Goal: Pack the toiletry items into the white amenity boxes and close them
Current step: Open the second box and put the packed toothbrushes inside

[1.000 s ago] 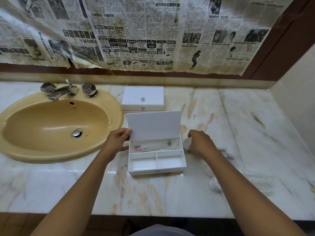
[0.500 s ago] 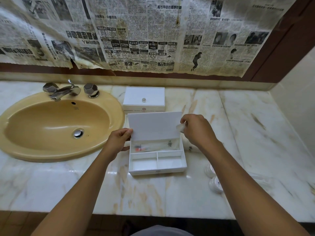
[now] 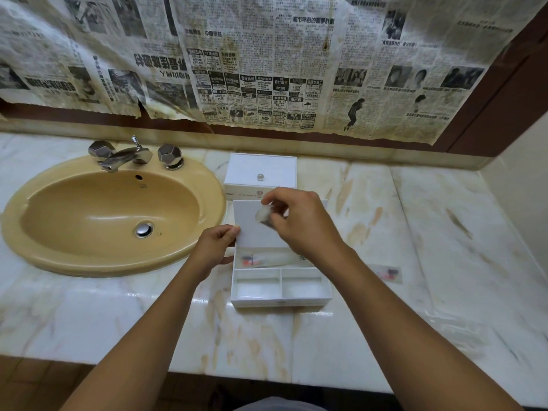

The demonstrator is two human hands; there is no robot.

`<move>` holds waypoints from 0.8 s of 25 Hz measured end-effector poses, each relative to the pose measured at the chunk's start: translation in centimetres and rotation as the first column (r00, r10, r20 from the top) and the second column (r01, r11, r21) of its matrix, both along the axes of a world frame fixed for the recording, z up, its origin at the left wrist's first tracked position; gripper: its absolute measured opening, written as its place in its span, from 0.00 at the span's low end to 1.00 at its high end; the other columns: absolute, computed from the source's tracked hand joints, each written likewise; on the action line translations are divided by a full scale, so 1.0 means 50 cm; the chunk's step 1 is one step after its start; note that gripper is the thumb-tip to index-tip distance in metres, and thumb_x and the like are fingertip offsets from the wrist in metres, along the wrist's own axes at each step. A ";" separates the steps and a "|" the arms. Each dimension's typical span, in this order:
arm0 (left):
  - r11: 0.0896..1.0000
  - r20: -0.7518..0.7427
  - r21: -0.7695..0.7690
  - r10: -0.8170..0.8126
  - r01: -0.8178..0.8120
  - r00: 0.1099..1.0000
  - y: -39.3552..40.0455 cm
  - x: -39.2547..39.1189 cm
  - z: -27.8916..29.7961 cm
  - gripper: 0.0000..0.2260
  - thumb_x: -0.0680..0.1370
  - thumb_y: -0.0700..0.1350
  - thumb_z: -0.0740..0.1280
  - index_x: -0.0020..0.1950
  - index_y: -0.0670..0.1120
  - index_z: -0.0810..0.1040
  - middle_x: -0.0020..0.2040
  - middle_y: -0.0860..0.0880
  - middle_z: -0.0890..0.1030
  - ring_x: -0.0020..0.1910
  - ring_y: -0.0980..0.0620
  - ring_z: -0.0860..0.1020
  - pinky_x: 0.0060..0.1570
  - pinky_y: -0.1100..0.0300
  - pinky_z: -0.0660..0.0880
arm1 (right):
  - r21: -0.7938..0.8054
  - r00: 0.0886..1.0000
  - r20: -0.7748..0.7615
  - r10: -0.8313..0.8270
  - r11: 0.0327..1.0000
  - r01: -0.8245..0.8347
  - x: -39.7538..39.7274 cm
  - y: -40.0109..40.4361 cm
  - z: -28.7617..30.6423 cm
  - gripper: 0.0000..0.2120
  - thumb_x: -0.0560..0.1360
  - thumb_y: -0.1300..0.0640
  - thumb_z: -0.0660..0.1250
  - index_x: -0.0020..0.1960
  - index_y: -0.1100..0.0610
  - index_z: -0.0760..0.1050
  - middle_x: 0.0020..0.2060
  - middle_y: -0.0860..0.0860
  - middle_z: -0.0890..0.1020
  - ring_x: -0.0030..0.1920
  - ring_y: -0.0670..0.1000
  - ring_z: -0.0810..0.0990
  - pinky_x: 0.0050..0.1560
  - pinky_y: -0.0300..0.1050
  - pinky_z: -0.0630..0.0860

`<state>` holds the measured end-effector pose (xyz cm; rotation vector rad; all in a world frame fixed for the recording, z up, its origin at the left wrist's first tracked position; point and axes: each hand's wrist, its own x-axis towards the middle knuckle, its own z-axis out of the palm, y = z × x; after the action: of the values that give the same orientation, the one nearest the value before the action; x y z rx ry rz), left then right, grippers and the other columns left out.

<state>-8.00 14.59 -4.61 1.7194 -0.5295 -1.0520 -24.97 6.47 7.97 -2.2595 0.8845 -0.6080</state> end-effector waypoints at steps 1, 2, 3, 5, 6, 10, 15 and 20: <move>1.000 0.000 -0.001 -0.003 0.003 1.000 0.001 0.000 0.001 0.10 0.82 0.46 0.63 0.49 0.43 0.81 0.46 0.47 0.81 0.48 0.52 0.80 0.34 0.61 0.78 | 0.003 1.000 0.005 0.014 1.000 -0.014 0.007 0.004 -0.007 0.10 0.74 0.64 0.65 0.52 0.55 0.81 0.42 0.49 0.83 0.42 0.46 0.79 0.44 0.37 0.74; 1.000 0.002 -0.004 -0.006 0.006 1.000 0.001 -0.001 0.003 0.10 0.82 0.46 0.63 0.48 0.43 0.81 0.46 0.47 0.81 0.47 0.52 0.80 0.34 0.61 0.78 | 0.003 1.000 0.006 0.029 1.000 -0.029 0.013 0.009 -0.014 0.10 0.74 0.64 0.65 0.52 0.56 0.81 0.42 0.49 0.83 0.43 0.46 0.79 0.45 0.38 0.74; 1.000 0.006 -0.009 -0.011 0.011 1.000 0.002 -0.002 0.005 0.10 0.82 0.46 0.63 0.47 0.44 0.81 0.45 0.48 0.81 0.47 0.53 0.81 0.34 0.61 0.78 | 0.003 0.999 0.007 0.049 0.999 -0.049 0.018 0.013 -0.020 0.10 0.74 0.64 0.65 0.52 0.56 0.81 0.43 0.49 0.84 0.43 0.46 0.79 0.46 0.38 0.74; 1.000 0.023 -0.010 -0.019 0.019 1.000 0.005 -0.004 0.011 0.09 0.82 0.45 0.62 0.46 0.45 0.81 0.44 0.48 0.81 0.46 0.54 0.81 0.33 0.62 0.78 | -0.003 0.994 0.021 0.103 0.995 -0.103 0.028 0.024 -0.031 0.09 0.74 0.64 0.66 0.52 0.57 0.81 0.43 0.50 0.84 0.43 0.47 0.79 0.46 0.40 0.75; 1.000 0.034 -0.011 -0.023 0.023 0.999 0.005 -0.006 0.014 0.09 0.82 0.44 0.63 0.45 0.46 0.81 0.44 0.49 0.81 0.45 0.55 0.81 0.33 0.63 0.78 | -0.010 0.991 0.042 0.127 0.992 -0.127 0.033 0.028 -0.036 0.08 0.74 0.64 0.67 0.51 0.57 0.81 0.43 0.50 0.84 0.43 0.48 0.79 0.47 0.42 0.76; 0.999 0.069 -0.015 -0.038 0.039 0.997 0.007 -0.012 0.027 0.08 0.81 0.43 0.63 0.44 0.48 0.81 0.44 0.51 0.83 0.43 0.58 0.82 0.37 0.59 0.80 | -0.065 0.974 0.107 0.200 0.979 -0.194 0.045 0.048 -0.047 0.08 0.73 0.66 0.67 0.50 0.58 0.81 0.44 0.50 0.84 0.44 0.49 0.80 0.47 0.45 0.78; 0.998 0.111 -0.012 -0.060 0.062 0.992 0.008 -0.008 0.025 0.11 0.80 0.39 0.61 0.43 0.48 0.80 0.40 0.52 0.82 0.41 0.58 0.80 0.39 0.56 0.81 | -0.082 0.971 0.045 0.234 0.970 -0.230 0.051 0.052 -0.057 0.09 0.73 0.65 0.66 0.51 0.58 0.80 0.43 0.51 0.83 0.43 0.51 0.78 0.44 0.44 0.76; 0.998 0.064 -0.022 -0.050 0.052 0.997 0.003 -0.008 0.017 0.11 0.82 0.45 0.63 0.42 0.45 0.79 0.29 0.60 0.77 0.31 0.64 0.77 0.31 0.66 0.76 | 0.003 0.959 -0.235 0.160 0.986 -0.164 0.040 0.025 -0.120 0.09 0.75 0.63 0.65 0.54 0.56 0.79 0.47 0.51 0.82 0.47 0.52 0.79 0.43 0.41 0.73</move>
<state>-8.41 14.72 -3.76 1.7312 -0.6263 -1.0260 -22.95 7.72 1.98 -2.4244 0.7954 -0.2781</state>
